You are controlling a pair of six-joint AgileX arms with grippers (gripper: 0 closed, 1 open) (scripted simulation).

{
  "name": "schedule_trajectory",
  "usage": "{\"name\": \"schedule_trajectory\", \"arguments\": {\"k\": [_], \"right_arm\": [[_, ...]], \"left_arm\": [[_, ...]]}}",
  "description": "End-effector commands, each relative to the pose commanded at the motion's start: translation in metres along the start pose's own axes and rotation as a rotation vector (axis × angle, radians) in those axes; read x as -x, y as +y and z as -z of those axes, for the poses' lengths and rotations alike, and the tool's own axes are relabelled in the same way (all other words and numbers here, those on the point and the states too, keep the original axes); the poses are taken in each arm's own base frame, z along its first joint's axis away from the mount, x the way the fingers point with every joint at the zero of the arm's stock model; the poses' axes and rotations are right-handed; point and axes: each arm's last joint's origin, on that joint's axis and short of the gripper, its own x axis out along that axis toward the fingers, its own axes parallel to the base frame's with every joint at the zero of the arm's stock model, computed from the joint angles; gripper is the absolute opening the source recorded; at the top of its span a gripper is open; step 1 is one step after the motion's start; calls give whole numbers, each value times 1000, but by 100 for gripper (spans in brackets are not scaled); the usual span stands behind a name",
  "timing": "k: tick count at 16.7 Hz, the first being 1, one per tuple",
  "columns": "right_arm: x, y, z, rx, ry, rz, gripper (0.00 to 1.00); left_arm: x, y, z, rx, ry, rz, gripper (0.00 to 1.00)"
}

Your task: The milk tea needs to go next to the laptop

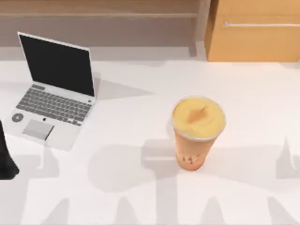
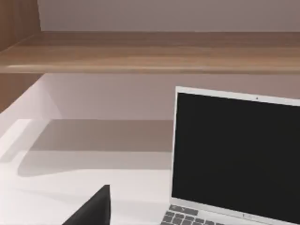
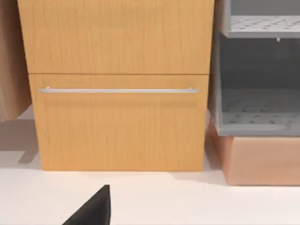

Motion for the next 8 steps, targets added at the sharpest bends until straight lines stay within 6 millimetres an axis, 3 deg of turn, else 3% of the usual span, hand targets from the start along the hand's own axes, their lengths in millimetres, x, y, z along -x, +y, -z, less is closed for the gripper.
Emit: {"name": "schedule_trajectory", "arguments": {"k": [4, 8], "right_arm": [[0, 0, 0, 0, 0, 0, 100], [0, 0, 0, 0, 0, 0, 100]], "left_arm": [[-1, -1, -5, -4, -12, -8, 100], [-9, -11, -33, -19, -62, -43, 100]]}}
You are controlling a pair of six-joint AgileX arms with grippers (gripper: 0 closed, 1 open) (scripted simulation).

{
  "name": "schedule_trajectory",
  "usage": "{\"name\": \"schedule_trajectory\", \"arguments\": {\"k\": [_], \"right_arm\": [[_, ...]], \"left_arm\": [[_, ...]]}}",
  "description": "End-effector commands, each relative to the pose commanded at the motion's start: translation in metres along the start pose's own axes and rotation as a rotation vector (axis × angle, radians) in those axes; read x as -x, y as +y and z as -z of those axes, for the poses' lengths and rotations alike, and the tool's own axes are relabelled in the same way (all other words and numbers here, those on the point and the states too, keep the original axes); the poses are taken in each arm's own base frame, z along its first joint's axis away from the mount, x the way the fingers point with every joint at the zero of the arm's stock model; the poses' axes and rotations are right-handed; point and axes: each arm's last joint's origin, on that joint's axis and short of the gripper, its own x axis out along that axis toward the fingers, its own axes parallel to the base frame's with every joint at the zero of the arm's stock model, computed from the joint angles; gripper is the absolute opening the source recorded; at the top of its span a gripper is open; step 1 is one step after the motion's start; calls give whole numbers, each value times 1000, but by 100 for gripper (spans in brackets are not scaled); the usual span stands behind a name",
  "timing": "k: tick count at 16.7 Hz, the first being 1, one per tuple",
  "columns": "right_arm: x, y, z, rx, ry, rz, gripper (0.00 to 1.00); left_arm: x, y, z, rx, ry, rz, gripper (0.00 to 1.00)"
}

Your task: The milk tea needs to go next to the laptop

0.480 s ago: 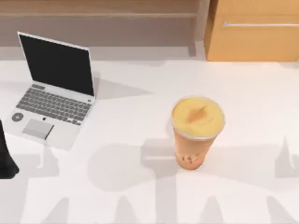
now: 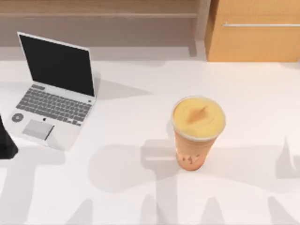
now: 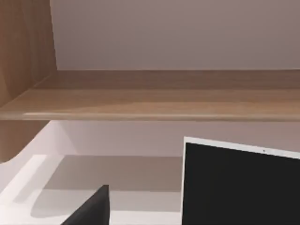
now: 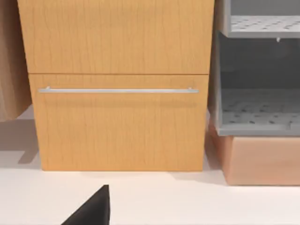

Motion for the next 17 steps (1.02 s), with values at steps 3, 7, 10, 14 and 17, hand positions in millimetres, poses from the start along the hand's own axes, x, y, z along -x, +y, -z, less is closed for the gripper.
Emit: {"name": "schedule_trajectory", "arguments": {"k": [3, 7, 10, 14, 17], "right_arm": [[0, 0, 0, 0, 0, 0, 100], [0, 0, 0, 0, 0, 0, 100], [0, 0, 0, 0, 0, 0, 100], [0, 0, 0, 0, 0, 0, 100], [0, 0, 0, 0, 0, 0, 100]], "left_arm": [[-16, -17, -26, -2, -34, -23, 100], [-44, -65, -53, 15, -56, -25, 100], [-58, -122, -58, 40, -52, -2, 100], [-49, -213, -38, 82, -27, 43, 100], [-23, -270, -6, 106, -3, 65, 100]]}}
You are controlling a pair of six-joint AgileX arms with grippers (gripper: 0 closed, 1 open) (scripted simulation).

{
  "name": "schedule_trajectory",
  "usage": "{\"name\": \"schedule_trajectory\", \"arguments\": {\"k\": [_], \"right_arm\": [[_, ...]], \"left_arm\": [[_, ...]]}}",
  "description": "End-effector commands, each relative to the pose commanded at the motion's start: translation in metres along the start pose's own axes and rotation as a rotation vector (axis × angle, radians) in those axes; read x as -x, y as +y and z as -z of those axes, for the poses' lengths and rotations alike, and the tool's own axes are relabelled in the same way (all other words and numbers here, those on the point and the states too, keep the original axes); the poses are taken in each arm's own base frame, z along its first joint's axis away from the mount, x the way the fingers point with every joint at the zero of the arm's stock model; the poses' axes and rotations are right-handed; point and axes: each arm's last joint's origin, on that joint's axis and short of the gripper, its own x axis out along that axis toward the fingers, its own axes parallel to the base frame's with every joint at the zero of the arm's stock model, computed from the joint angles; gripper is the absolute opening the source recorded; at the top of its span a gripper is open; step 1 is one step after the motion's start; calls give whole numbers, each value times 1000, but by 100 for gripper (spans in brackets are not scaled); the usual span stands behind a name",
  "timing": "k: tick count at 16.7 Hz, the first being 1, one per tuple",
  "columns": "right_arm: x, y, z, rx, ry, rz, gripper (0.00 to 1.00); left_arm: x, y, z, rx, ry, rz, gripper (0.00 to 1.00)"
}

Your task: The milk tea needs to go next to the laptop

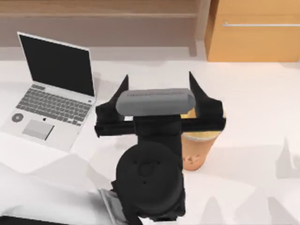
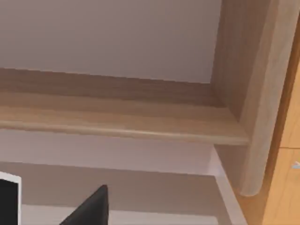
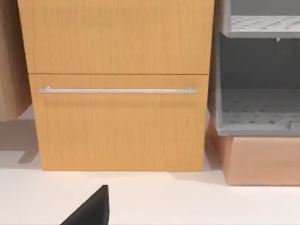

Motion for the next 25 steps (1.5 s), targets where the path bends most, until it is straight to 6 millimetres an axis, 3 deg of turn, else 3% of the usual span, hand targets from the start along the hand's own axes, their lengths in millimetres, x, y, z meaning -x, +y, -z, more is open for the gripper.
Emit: {"name": "schedule_trajectory", "arguments": {"k": [2, 5, 9, 12, 19, 25], "right_arm": [[0, 0, 0, 0, 0, 0, 100], [0, 0, 0, 0, 0, 0, 100], [0, 0, 0, 0, 0, 0, 100], [0, 0, 0, 0, 0, 0, 100], [0, 0, 0, 0, 0, 0, 100], [0, 0, 0, 0, 0, 0, 100]], "left_arm": [[19, -26, 28, 8, 16, 6, 100], [45, -49, 71, 2, 38, 6, 100], [69, -58, 118, -42, 59, 3, 100], [76, -57, 136, -72, 66, 0, 100], [70, -57, 137, -73, 66, -1, 100], [10, -58, 142, -73, 66, 0, 100]]}}
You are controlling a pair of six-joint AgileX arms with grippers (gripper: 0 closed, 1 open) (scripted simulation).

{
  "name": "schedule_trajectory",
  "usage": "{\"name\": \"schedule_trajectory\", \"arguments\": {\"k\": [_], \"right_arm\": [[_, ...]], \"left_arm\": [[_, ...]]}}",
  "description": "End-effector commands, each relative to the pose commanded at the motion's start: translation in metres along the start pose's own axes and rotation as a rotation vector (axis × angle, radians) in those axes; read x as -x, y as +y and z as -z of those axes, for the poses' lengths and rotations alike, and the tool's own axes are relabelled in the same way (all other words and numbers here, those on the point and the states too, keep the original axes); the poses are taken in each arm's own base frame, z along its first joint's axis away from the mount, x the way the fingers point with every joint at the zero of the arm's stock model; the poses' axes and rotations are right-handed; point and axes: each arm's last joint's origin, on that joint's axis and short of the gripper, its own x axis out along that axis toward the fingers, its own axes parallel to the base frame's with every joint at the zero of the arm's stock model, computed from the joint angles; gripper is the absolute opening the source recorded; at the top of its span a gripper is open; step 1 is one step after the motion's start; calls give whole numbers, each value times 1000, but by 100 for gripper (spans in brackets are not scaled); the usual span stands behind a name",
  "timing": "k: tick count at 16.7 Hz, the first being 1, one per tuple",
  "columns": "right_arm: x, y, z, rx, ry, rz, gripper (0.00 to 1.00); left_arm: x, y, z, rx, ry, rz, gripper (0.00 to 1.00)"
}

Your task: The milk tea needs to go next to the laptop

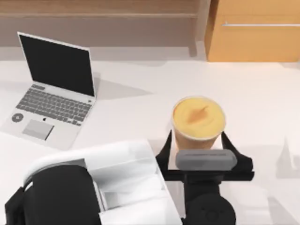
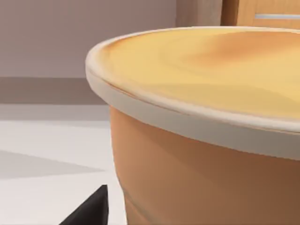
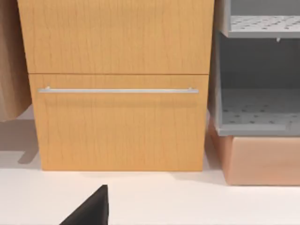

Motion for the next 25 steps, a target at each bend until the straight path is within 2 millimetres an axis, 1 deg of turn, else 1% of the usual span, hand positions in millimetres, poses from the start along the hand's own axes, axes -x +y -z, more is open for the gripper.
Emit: {"name": "schedule_trajectory", "arguments": {"k": [2, 6, 19, 20, 25], "right_arm": [[0, 0, 0, 0, 0, 0, 100], [0, 0, 0, 0, 0, 0, 100], [0, 0, 0, 0, 0, 0, 100], [0, 0, 0, 0, 0, 0, 100], [0, 0, 0, 0, 0, 0, 100]], "left_arm": [[-12, 1, 0, 0, 0, 0, 100], [-13, 1, 0, 0, 0, 0, 100], [-13, 1, 0, 0, 0, 0, 2], [-13, 1, 0, 0, 0, 0, 0], [-13, 1, 0, 0, 0, 0, 0]]}}
